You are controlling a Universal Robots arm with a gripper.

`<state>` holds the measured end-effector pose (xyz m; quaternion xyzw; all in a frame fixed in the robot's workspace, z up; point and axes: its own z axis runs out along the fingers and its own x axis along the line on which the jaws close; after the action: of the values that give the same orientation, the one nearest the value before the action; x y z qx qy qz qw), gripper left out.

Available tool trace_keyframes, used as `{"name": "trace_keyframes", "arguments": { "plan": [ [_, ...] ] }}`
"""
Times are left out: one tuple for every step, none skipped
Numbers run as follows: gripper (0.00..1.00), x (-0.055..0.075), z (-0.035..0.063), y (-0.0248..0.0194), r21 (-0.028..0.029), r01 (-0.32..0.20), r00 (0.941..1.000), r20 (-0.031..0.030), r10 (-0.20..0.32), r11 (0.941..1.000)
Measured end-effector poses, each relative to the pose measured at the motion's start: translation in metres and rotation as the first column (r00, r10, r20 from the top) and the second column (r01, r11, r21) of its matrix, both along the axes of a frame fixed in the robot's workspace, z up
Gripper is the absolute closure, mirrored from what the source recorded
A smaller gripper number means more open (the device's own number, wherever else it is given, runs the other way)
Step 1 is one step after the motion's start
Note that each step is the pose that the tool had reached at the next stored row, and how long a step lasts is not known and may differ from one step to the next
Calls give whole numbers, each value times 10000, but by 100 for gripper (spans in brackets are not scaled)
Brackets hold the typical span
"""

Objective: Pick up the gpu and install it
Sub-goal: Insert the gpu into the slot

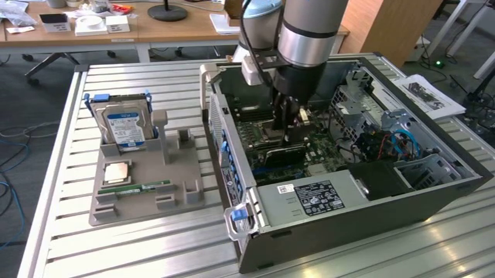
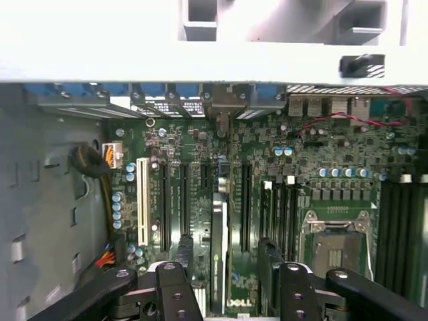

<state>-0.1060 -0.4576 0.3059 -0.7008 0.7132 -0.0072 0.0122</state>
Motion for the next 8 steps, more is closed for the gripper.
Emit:
{"name": "trace_keyframes", "arguments": {
  "plan": [
    [49, 0, 40, 0, 0, 1, 10000, 1, -1, 10000],
    [49, 0, 81, 0, 0, 1, 10000, 2, -1, 10000],
    [49, 0, 122, 0, 0, 0, 10000, 3, 0, 10000],
    [49, 0, 165, 0, -1, 0, 10000, 3, 0, 10000],
    [49, 0, 204, 0, -1, 0, 10000, 4, 0, 10000],
    [49, 0, 240, 0, -1, 0, 10000, 5, 0, 10000],
    [49, 0, 272, 0, -1, 0, 10000, 6, 0, 10000],
    [49, 0, 301, 0, 0, 0, 10000, 8, 0, 10000]
  ]
}}
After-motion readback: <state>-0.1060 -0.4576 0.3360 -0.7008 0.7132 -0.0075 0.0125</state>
